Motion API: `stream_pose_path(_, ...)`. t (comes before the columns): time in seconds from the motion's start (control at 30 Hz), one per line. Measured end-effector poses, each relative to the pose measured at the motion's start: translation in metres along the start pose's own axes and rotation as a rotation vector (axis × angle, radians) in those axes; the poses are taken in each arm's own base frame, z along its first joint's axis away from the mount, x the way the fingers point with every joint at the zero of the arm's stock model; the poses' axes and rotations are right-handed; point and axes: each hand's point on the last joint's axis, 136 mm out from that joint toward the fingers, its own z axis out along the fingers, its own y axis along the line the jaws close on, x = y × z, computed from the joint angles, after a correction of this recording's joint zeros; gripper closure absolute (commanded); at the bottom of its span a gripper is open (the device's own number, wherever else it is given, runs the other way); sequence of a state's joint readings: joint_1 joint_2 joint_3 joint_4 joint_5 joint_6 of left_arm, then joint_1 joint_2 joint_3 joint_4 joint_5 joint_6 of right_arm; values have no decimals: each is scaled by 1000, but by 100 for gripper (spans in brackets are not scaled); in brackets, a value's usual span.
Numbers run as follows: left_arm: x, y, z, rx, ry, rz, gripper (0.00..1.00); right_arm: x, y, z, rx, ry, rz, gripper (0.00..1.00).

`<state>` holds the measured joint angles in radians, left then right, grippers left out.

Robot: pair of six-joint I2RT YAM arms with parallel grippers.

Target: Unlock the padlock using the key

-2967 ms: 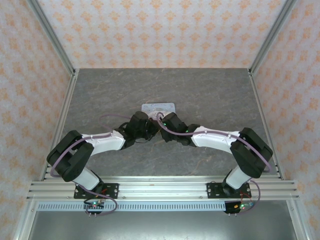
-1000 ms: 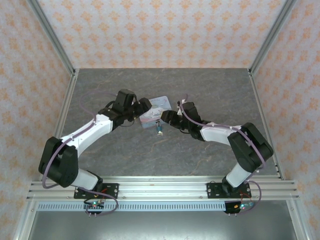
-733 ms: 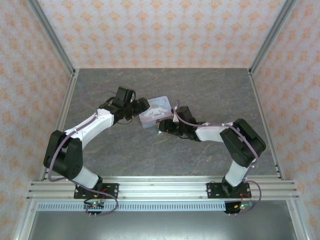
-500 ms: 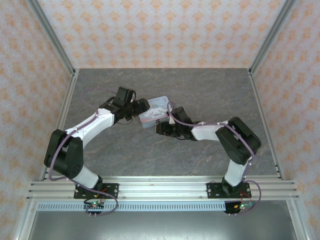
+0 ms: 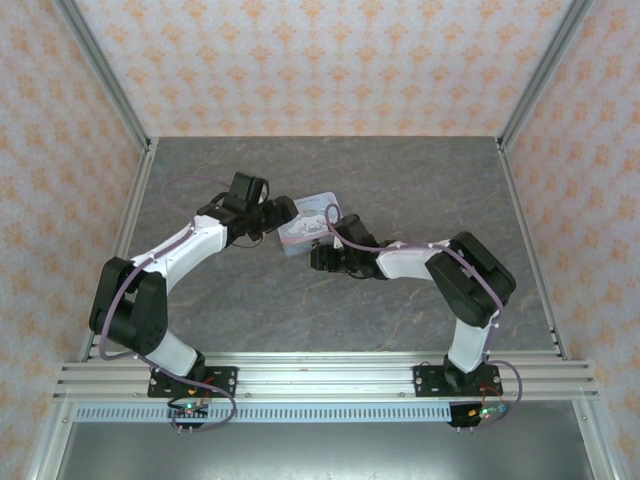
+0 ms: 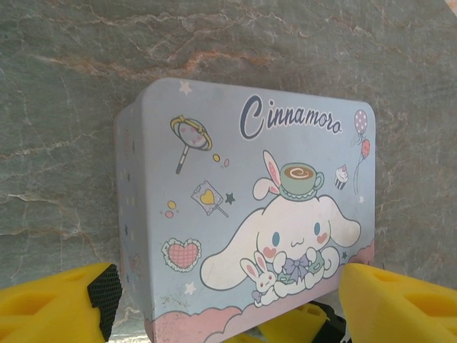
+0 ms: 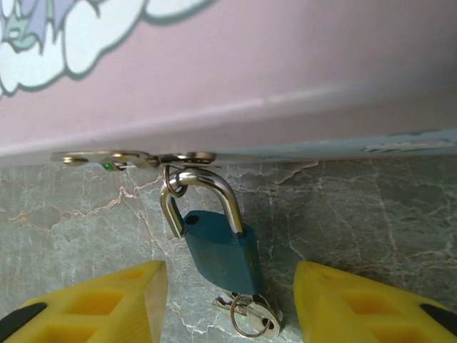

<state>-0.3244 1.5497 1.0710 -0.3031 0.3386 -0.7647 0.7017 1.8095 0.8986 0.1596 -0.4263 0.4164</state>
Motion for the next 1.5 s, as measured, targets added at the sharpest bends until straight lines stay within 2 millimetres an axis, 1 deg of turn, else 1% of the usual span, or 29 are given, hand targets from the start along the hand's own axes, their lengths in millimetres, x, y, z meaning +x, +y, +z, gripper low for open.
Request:
stream_pose_path(0.13,-1,1,0,0,-1,-3,19,-2,0,1,7,2,-1,54)
stream_pose_path(0.23,-2,1,0,0,-1,-5,20,-4,1,5,9,4,4,62)
stream_pose_path(0.3,-2,3,1,-3,0,-8,20,-6,1,7,6,-5,2,73)
stream_pose_path(0.4,-4,6,2,-8,0,-14,20,-8,3,8,-2,-13,16,83)
stream_pose_path(0.47,-5,7,2,-10,-2,-13,19,-9,4,9,-6,-18,22,95)
stream_pose_path(0.5,-6,8,1,-11,-3,-12,20,-9,4,9,-8,-21,28,99)
stream_pose_path(0.7,-7,9,2,-19,-9,1,20,-9,4,9,-17,-36,31,100)
stream_pose_path(0.83,-6,9,5,-64,-14,51,20,-6,2,5,-17,-37,43,100)
stream_pose_path(1.13,16,-10,16,-217,-33,291,21,0,-14,-7,-6,-46,111,100)
stream_pose_path(1.23,24,-5,20,-274,-32,349,21,2,-19,-11,-15,-50,151,100)
stream_pose_path(1.37,32,3,24,-329,-24,385,21,2,-24,-14,-26,-59,197,100)
stream_pose_path(1.5,37,7,25,-356,-26,415,22,1,-24,-15,-47,-66,239,100)
